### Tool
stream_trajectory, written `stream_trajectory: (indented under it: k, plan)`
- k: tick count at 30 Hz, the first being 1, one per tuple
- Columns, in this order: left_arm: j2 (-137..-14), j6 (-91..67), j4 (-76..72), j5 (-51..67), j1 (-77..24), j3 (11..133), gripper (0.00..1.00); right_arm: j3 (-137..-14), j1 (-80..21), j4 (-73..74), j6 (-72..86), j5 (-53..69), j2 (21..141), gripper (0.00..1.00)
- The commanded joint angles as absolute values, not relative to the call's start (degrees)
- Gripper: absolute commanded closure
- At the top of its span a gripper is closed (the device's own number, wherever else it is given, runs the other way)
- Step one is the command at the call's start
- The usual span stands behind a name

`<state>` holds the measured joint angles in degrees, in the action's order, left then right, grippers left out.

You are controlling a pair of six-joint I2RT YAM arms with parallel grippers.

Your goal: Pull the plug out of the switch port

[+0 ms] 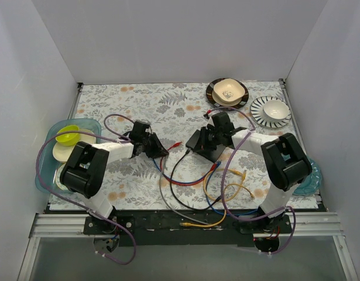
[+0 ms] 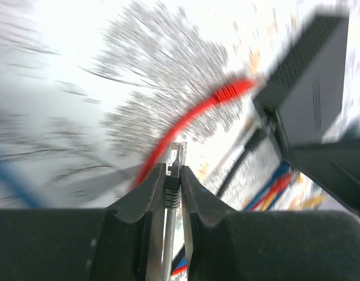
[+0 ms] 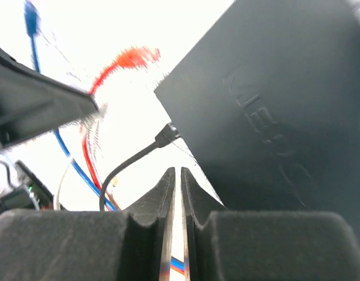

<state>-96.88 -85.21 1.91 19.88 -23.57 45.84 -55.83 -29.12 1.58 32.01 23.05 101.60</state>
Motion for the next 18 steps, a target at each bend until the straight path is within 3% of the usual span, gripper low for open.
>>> stream_trajectory:
  k: [1,4,7,11,15,18]
  plan:
    - [-90.97,-88.24,9.58,6.33,-19.34,47.19,0.83,-57.92,-28.21,3.51,29.09,16.44,96.77,0.84]
    - [-91.14,-87.63,7.22,8.34,-18.63,48.77,0.69,-58.54,-26.46,4.39,31.1,17.57,99.57,0.83]
    - [-92.98,-87.27,4.84,13.53,-18.72,51.58,0.64,-57.66,-23.91,2.73,33.57,19.85,102.82,0.84]
    - [-92.2,-87.63,-0.6,16.77,-18.81,51.95,0.6,-56.51,-21.8,1.14,35.77,21.01,105.73,0.85]
    - [-95.61,-89.03,-12.99,31.61,-19.94,51.33,0.6,-56.95,-21.62,1.41,35.51,20.66,106.61,0.85]
    - [-100.89,-87.02,-12.31,34.8,-23.2,53.95,0.61,-57.48,-21.53,1.58,35.51,20.65,107.4,0.85]
